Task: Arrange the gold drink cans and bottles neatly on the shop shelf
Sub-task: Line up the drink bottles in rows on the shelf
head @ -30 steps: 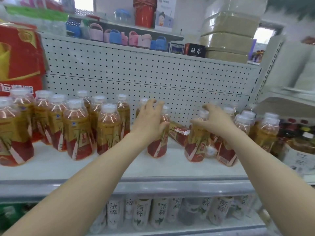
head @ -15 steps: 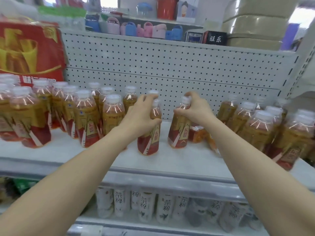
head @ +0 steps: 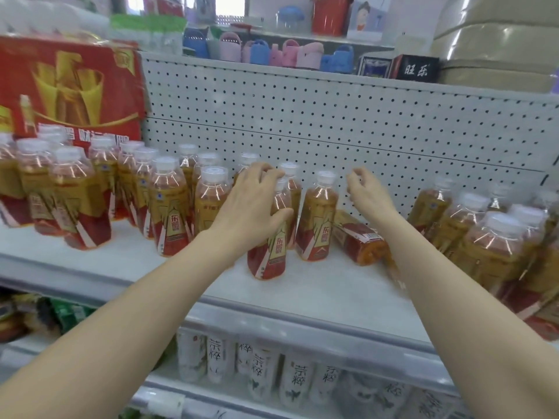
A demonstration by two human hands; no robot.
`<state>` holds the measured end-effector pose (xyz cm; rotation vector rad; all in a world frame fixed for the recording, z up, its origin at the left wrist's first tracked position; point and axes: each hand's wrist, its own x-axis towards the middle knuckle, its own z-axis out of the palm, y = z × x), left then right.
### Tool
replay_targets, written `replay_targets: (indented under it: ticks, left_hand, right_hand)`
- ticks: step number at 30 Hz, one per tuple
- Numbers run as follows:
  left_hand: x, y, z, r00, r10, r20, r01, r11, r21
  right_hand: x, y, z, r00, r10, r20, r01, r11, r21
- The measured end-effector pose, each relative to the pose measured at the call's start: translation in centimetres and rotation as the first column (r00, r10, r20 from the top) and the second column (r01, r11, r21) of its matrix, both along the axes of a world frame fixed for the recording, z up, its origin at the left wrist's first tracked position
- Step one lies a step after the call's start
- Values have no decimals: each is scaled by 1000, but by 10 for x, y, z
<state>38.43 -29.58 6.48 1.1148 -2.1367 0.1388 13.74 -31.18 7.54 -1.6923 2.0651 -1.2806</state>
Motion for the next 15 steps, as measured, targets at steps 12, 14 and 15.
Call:
replay_targets:
  ticks: [12, 14, 15]
  left_hand:
    - [-8, 9, -5, 997, 52, -51, -52, 999, -1]
    - [-9, 10, -4, 997, 55, -60, -55, 999, 0]
    - [-9, 10, -4, 996, 58, -63, -58, 998, 0]
  right_hand:
    - [-29, -38, -56, 890, 65, -451, 177, 863, 473]
    - [-32, -35, -55, 923, 14, -385, 163, 891, 423]
    - [-32, -31, -54, 936, -14, -352, 156, 912, 379]
